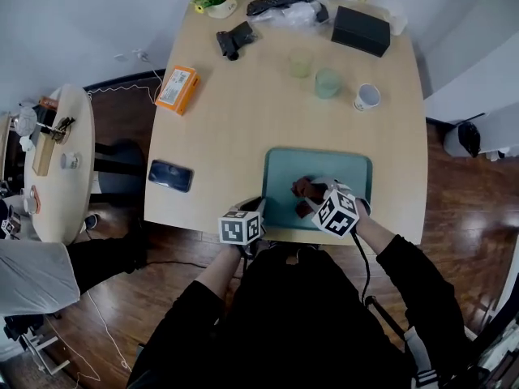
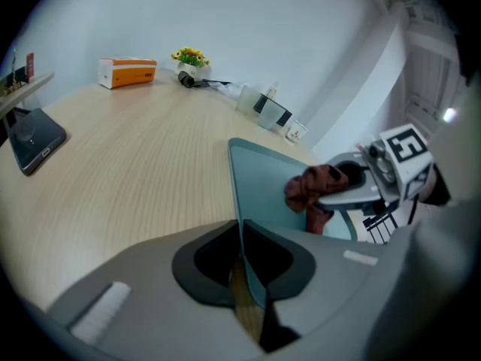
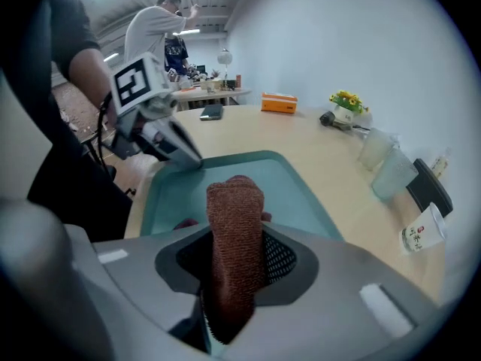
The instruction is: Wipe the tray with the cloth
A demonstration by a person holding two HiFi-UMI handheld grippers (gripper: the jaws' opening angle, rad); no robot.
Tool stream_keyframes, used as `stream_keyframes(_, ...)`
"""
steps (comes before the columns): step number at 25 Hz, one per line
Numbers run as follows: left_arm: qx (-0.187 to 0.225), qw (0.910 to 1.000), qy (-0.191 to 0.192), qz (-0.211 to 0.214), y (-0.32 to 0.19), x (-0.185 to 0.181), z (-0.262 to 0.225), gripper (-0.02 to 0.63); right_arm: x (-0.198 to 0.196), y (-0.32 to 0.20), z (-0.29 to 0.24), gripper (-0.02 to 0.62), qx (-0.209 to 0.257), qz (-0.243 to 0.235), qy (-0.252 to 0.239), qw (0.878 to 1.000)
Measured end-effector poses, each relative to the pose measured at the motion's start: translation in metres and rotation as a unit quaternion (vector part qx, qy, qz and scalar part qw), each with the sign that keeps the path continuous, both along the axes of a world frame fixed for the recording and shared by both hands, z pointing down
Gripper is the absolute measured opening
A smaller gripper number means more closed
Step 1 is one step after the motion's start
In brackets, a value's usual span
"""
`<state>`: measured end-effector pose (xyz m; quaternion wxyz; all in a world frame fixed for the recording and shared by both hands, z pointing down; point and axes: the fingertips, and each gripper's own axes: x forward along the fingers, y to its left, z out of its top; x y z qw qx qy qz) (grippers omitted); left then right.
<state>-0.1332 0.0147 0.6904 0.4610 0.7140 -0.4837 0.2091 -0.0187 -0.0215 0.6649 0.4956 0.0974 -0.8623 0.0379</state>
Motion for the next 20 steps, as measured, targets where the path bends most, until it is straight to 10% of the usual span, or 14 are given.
stream_keyframes(10, 0.006, 0.9999, -0.009, 0.001, 0.000, 0.002, 0.000, 0.005, 0.022, 0.088, 0.007, 0.118, 0.005, -0.044, -0.020, 0.999)
stream_keyframes(20, 0.005, 0.9999, -0.009, -0.001, 0.000, 0.002, 0.000, 0.005, 0.057, -0.055, 0.010, 0.120, 0.054, -0.029, 0.032, 0.998)
